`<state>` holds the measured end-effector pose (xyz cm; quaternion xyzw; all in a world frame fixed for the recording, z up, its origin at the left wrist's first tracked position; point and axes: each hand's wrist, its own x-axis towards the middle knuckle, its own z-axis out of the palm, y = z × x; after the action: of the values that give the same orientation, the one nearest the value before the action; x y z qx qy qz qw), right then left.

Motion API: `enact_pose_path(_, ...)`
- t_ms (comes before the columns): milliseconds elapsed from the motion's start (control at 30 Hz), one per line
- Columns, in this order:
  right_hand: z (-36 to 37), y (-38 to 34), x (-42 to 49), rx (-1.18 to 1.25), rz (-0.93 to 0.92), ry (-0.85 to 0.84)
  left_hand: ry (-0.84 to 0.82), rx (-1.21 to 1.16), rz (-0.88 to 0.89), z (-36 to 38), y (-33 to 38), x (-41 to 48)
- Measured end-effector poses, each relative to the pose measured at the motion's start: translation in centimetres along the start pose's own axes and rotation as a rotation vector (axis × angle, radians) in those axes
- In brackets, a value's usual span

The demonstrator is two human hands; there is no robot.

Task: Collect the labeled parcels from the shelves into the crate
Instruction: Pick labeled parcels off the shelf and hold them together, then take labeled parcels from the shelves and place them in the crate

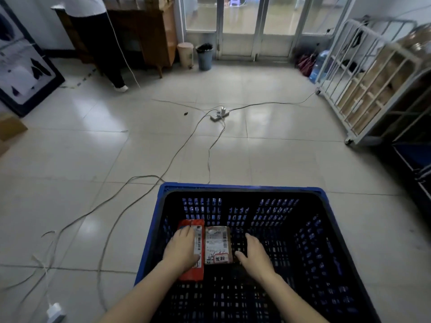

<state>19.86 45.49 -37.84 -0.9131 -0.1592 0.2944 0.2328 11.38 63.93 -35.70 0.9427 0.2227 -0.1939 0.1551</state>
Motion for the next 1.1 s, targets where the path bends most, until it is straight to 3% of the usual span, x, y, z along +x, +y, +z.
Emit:
enact_pose_path(567,-5.5,-4.0,-22.2,-0.381,-0.073,0.421,0.328,0.183,0.393,-8.2,1.6,-15.2)
enact_pose_path(1100,-6.8,-1.4,-42.8,-0.503,0.16,0.672,0.331,0.213,0.76,-8.1,9.8,-30.2)
